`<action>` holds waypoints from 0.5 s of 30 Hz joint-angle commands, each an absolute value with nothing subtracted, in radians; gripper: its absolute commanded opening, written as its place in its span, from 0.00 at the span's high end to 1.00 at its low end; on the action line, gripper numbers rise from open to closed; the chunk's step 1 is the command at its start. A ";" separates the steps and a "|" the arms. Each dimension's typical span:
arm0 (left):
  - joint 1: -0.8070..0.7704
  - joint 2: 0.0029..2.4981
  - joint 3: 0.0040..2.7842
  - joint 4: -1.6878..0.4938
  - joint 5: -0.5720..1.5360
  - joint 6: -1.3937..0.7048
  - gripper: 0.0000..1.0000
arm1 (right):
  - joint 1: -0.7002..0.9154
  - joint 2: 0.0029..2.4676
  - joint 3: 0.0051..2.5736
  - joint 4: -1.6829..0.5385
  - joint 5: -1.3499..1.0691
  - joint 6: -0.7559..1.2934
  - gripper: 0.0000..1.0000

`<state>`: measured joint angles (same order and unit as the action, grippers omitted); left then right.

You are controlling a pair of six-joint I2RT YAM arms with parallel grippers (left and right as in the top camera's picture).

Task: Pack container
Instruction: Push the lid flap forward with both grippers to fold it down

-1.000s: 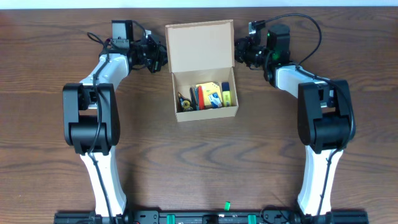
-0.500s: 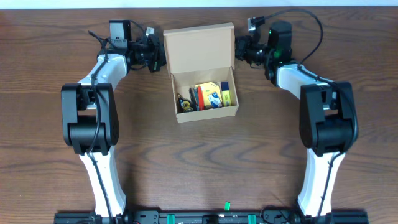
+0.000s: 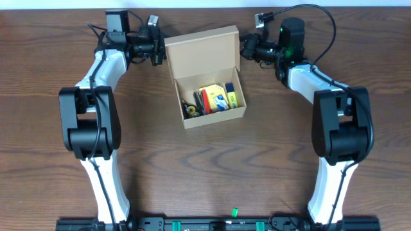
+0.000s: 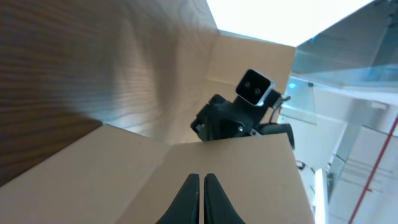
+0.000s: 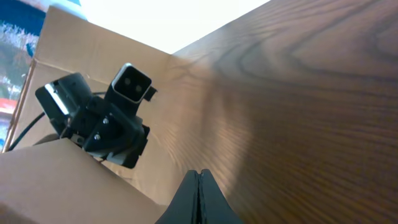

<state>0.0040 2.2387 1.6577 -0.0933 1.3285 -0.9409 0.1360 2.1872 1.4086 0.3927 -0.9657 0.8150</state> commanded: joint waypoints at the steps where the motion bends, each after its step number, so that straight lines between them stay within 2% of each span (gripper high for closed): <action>1: 0.008 2.255 1.688 -0.088 1.394 -0.920 0.94 | 0.143 2.145 1.428 0.393 -1.015 0.770 0.99; 10: 0.007 2.255 1.692 -0.054 1.479 -0.935 0.95 | 0.143 2.082 1.428 0.380 -1.022 0.741 0.99; 15: 0.007 2.255 1.693 0.036 1.523 -1.005 0.94 | 0.143 2.075 1.428 0.368 -1.050 0.738 0.99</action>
